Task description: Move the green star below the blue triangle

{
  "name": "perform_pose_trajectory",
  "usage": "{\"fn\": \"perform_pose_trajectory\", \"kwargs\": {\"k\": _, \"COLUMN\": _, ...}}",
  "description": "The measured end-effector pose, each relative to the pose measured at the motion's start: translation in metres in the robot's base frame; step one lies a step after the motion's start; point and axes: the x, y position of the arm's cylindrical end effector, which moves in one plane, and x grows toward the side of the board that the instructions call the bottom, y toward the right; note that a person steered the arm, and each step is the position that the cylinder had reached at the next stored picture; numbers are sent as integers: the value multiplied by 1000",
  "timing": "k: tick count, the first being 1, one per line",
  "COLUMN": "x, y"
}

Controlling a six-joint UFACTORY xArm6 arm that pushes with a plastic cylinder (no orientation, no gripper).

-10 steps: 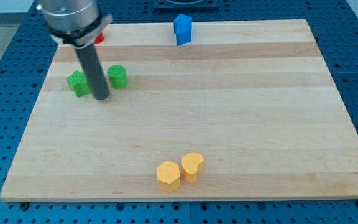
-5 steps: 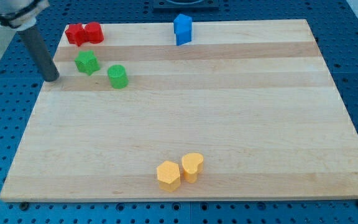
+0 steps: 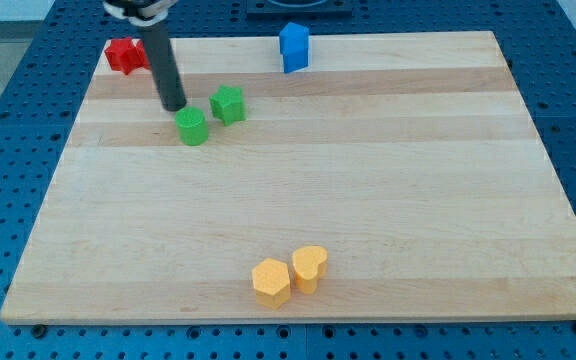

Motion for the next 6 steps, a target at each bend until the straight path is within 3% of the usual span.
{"fn": "perform_pose_trajectory", "kwargs": {"k": 1, "x": 16, "y": 19}}
{"fn": "perform_pose_trajectory", "kwargs": {"k": 3, "x": 0, "y": 116}}
{"fn": "perform_pose_trajectory", "kwargs": {"k": 6, "x": -32, "y": 152}}
